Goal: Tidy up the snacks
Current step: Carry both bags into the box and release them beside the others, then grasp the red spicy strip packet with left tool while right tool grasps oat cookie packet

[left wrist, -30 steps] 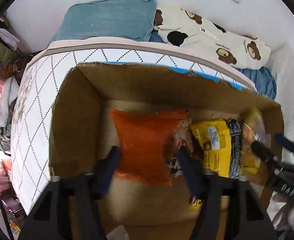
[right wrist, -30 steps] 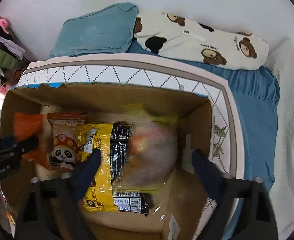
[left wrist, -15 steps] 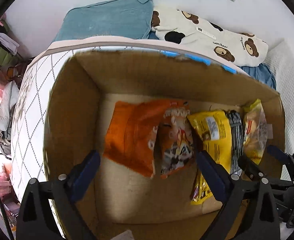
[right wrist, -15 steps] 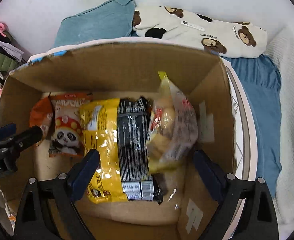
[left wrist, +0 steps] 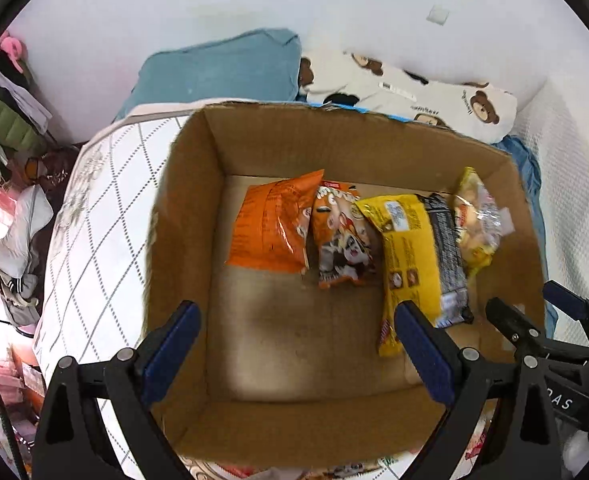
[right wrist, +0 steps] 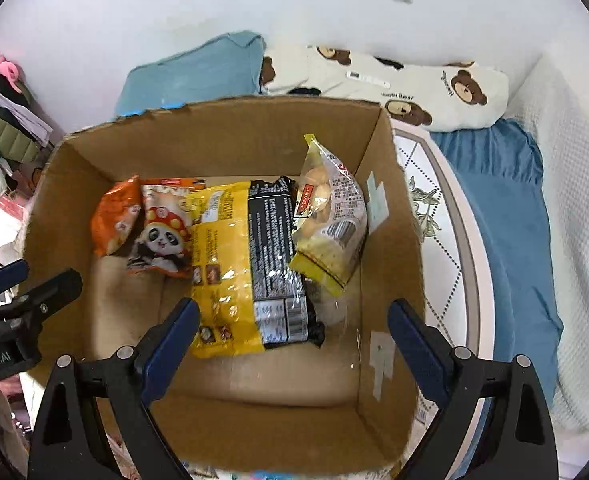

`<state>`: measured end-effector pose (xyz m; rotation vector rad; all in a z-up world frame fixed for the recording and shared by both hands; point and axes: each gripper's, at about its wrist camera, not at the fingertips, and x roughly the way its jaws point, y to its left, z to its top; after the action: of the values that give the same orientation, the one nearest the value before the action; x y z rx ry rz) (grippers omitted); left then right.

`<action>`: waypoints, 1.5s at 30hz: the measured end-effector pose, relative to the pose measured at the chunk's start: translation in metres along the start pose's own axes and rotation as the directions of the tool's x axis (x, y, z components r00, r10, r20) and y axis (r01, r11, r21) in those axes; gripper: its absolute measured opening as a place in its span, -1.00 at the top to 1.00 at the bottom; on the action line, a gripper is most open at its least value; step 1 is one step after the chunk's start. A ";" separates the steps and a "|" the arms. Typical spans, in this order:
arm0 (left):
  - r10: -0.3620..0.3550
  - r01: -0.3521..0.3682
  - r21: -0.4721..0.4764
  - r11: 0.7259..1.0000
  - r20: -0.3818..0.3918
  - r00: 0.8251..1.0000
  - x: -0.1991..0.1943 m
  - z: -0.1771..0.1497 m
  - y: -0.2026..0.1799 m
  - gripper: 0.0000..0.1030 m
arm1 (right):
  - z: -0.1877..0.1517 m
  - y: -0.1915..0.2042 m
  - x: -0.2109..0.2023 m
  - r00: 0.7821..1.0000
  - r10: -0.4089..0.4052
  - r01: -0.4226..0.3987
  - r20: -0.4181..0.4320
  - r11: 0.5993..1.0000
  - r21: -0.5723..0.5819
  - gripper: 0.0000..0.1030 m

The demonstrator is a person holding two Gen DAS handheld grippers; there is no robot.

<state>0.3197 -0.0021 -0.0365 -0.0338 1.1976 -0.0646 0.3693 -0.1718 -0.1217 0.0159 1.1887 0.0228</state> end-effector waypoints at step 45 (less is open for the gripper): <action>0.138 -0.137 0.075 0.988 -0.010 0.990 -0.018 -0.161 0.017 -1.00 | -0.198 -0.067 -0.024 0.984 0.172 -0.149 -0.049 0.939 0.311 -0.95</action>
<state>0.1643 0.0171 -0.0793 0.1145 1.2088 0.0124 0.1767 -0.2388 -0.1748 0.3894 1.2547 -0.0179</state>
